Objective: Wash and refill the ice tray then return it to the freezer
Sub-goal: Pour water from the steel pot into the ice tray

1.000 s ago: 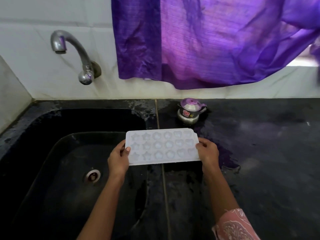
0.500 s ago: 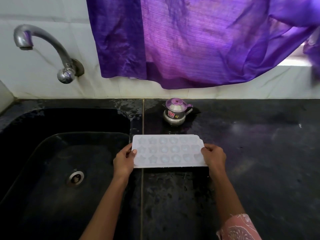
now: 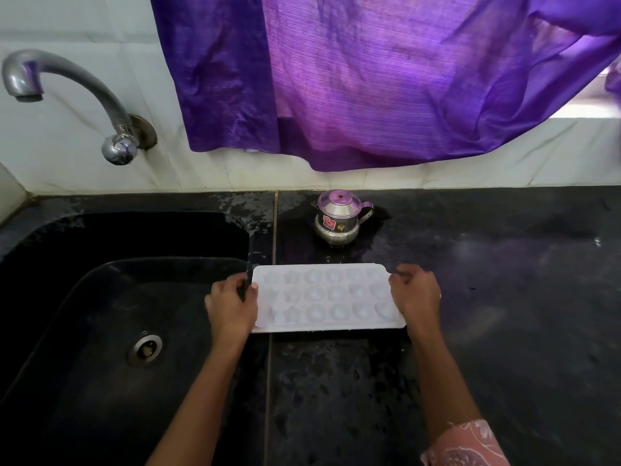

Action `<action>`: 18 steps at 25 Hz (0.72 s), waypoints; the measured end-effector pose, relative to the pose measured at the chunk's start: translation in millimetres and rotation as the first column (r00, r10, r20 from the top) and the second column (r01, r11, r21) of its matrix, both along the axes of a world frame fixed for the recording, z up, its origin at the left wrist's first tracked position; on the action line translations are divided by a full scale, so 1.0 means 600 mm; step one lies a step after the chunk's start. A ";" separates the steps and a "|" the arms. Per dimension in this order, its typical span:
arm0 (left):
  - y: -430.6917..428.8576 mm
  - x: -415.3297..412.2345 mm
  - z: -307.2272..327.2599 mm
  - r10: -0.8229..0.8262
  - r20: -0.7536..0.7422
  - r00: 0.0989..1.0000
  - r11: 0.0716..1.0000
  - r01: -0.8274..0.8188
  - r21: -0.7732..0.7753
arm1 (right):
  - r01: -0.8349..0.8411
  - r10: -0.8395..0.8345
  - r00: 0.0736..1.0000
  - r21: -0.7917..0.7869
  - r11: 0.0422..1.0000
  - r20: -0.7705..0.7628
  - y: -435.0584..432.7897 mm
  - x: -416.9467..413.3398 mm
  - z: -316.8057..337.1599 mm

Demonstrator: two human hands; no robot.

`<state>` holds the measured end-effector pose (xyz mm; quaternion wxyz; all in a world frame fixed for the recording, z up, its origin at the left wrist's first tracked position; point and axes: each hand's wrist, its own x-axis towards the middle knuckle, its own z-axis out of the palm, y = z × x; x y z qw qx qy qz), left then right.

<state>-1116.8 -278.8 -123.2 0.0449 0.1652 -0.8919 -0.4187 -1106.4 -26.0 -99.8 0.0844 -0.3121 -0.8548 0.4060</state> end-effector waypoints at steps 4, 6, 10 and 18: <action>0.044 -0.041 0.044 -0.156 -0.080 0.985 0.988 0.155 -0.020 | -0.113 0.107 0.987 -0.040 0.993 -0.123 -0.006 -0.035 0.026; 0.067 -0.077 0.051 -0.282 -0.092 0.955 0.959 0.280 -0.034 | -0.162 0.147 0.974 -0.081 0.983 -0.171 -0.008 -0.059 0.034; 0.107 -0.146 0.056 -0.415 -0.059 0.908 0.906 0.418 0.062 | -0.227 0.170 0.959 -0.258 0.939 -0.225 -0.006 -0.113 0.031; 0.148 -0.209 0.040 -0.477 -0.093 0.874 0.832 0.483 0.273 | -0.287 0.151 0.949 -0.559 0.778 -0.276 0.002 -0.197 -0.015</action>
